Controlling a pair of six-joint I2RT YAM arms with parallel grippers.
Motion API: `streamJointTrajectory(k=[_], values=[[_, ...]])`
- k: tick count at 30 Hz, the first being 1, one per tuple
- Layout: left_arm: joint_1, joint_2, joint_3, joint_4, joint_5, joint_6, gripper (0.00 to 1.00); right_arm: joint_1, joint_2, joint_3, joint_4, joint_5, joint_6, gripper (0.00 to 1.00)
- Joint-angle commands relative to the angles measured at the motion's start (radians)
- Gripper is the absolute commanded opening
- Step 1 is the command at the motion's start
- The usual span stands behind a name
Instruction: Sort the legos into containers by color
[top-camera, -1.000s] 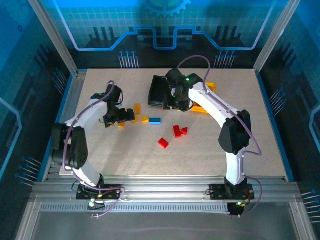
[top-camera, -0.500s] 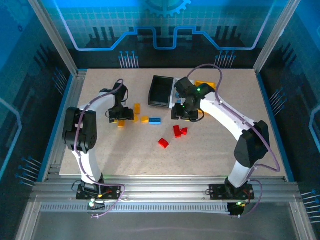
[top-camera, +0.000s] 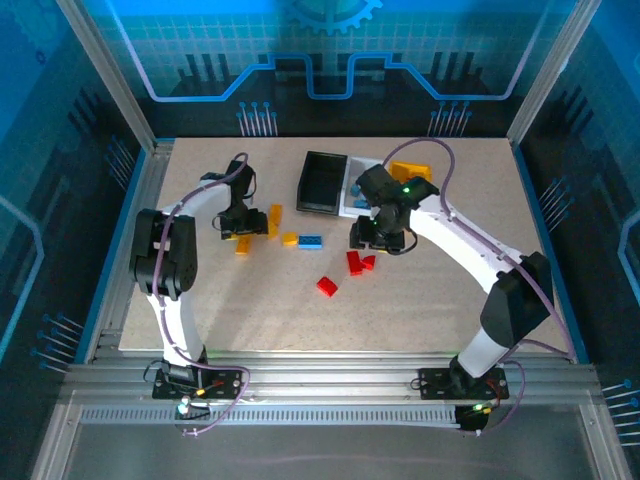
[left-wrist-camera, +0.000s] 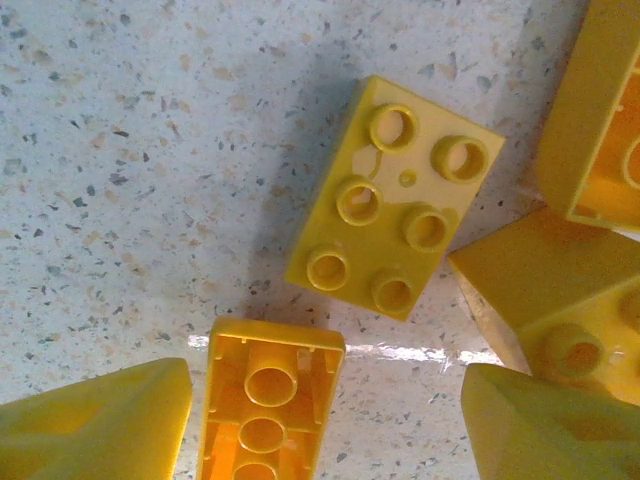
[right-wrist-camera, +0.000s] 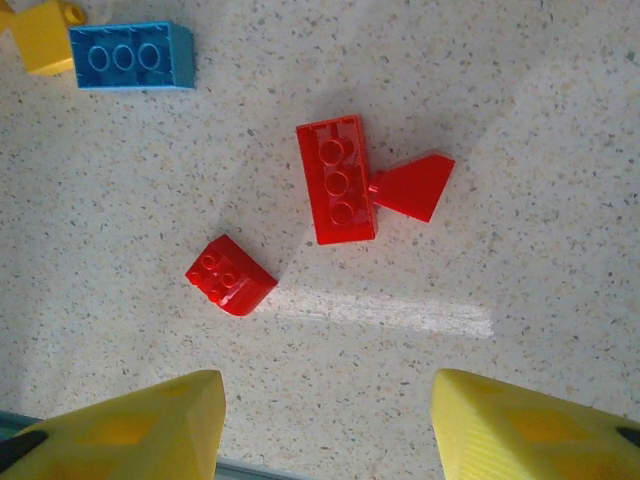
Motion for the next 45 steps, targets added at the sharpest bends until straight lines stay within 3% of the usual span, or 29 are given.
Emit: streamJointTrajectory(k=[1,8,18,39,45], values=[[0.022,-0.001,-0.042,-0.007,-0.026,0.012,0.75,0.02,-0.014,-0.023,0.013,-0.003,0.028,0.58],[0.027,-0.125,-0.093,0.037,0.032,0.031,0.78,0.057,0.038,-0.024,0.022,-0.001,0.022,0.58],[0.052,-0.064,-0.093,0.024,0.018,0.046,0.74,0.074,0.076,0.019,0.018,-0.007,0.018,0.58],[0.056,0.003,-0.078,0.023,0.062,0.038,0.39,0.079,0.058,0.001,0.036,0.004,0.056,0.59],[0.069,-0.027,-0.08,0.021,0.088,0.027,0.35,0.08,0.066,0.018,0.026,0.006,0.052,0.59]])
